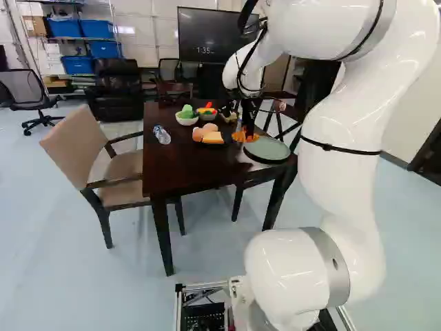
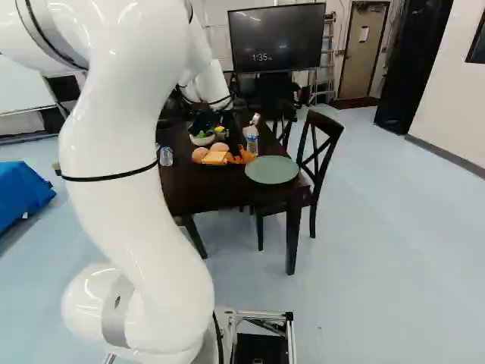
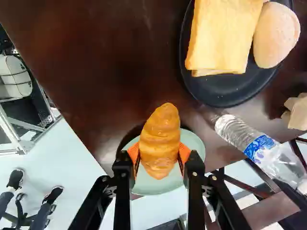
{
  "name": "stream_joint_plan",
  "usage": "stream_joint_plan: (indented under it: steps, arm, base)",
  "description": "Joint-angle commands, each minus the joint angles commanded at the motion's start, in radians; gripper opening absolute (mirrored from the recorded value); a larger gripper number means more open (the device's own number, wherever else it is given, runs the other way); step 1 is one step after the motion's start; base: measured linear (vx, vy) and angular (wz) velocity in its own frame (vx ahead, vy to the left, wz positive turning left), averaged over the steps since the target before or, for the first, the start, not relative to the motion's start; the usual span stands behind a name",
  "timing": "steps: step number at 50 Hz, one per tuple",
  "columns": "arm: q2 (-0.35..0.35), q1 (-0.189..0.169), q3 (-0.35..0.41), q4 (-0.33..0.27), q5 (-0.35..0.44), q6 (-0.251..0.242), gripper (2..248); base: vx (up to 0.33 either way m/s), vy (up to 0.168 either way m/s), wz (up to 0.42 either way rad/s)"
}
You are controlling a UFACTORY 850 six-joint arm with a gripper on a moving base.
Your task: Move the croissant to the empty plate
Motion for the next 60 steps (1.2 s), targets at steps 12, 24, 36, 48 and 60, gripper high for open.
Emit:
stream_joint_plan:
  steps: [12, 24, 36, 48, 60]
  arm:
    - [0.042, -0.043, 0.014, 0.000, 0.000, 0.000, 115]
    - [0.060, -0.086, 0.021, 0.000, 0.000, 0.000, 115]
    - [0.053, -0.128, 0.012, 0.000, 0.000, 0.000, 115]
    - [0.038, -0.169, -0.005, 0.000, 0.000, 0.000, 115]
    - [0.021, -0.209, -0.026, 0.000, 0.000, 0.000, 115]
  base:
    - [0.000, 0.000, 0.000]
    - [0.000, 0.000, 0.000]
    - [0.000, 0.000, 0.000]
    - [0.000, 0.000, 0.000]
    - [0.000, 0.000, 0.000]
